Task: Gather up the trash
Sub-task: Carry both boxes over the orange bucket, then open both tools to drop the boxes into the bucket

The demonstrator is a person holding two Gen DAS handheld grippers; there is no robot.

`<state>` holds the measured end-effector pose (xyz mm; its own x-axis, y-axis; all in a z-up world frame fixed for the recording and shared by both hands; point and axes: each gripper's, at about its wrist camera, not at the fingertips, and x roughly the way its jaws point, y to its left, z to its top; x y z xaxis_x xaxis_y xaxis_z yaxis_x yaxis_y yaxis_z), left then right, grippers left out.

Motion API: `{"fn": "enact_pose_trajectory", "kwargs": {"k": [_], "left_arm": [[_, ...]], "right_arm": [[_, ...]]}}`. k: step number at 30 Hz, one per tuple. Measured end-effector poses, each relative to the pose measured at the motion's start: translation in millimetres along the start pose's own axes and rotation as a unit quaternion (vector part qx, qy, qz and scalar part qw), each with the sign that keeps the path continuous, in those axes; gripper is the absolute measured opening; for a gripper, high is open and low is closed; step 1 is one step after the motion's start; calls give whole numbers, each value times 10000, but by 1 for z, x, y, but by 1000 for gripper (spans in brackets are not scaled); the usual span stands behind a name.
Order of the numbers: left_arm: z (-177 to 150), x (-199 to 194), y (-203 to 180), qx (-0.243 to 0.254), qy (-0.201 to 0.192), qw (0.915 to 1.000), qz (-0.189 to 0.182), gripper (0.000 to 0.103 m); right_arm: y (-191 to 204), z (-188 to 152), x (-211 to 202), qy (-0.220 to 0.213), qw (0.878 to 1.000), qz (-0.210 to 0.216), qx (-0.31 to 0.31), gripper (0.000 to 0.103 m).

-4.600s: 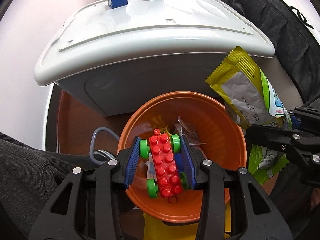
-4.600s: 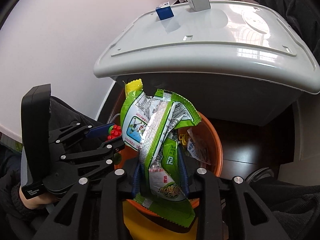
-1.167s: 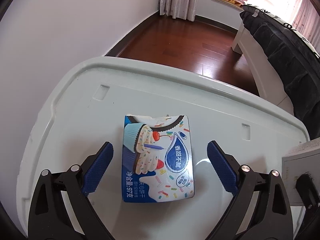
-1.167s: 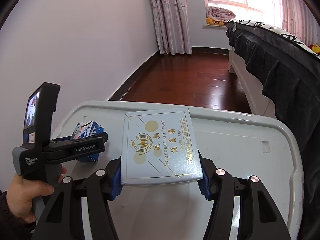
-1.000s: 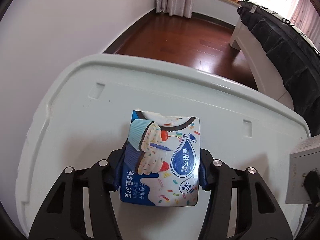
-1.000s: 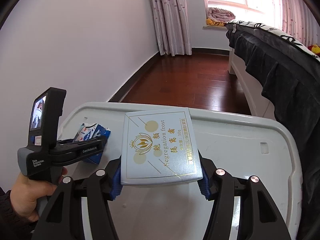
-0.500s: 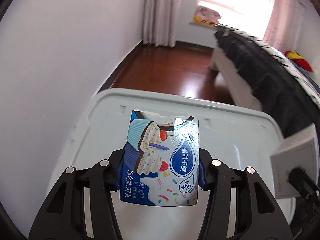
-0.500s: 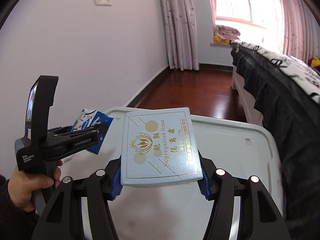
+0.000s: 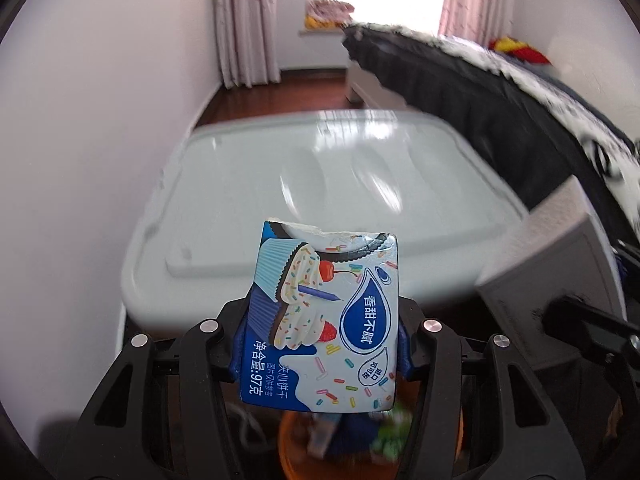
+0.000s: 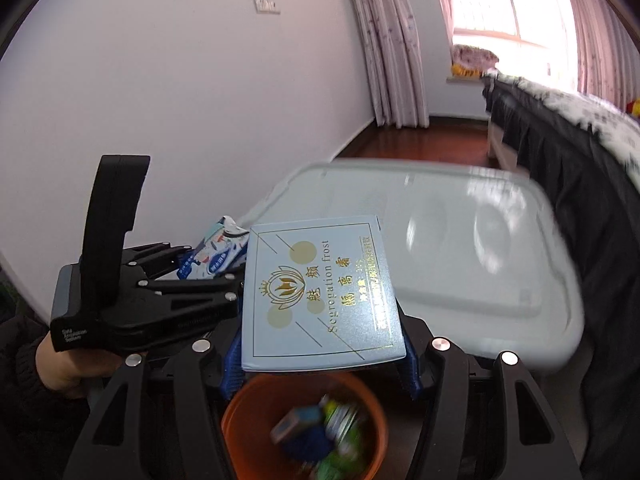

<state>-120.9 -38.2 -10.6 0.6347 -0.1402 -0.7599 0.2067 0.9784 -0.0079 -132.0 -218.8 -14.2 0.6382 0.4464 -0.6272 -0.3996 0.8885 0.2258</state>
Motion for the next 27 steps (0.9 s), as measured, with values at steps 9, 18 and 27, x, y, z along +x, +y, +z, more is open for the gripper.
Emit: {"fn": "enact_pose_trajectory", "kwargs": {"k": [9,18,27], "left_arm": [[-88,23,-9,199,793,9966,90,52],[-107,32,4,96,991,9949,159,52],[-107,29,5,32,992,9948,234,82]], "right_arm": [[6,-78,34,801,9957,164,442,59],[4,-75,48,963,9943,248,381,59],[5,-74,45,927,9946,268,392,76]]}}
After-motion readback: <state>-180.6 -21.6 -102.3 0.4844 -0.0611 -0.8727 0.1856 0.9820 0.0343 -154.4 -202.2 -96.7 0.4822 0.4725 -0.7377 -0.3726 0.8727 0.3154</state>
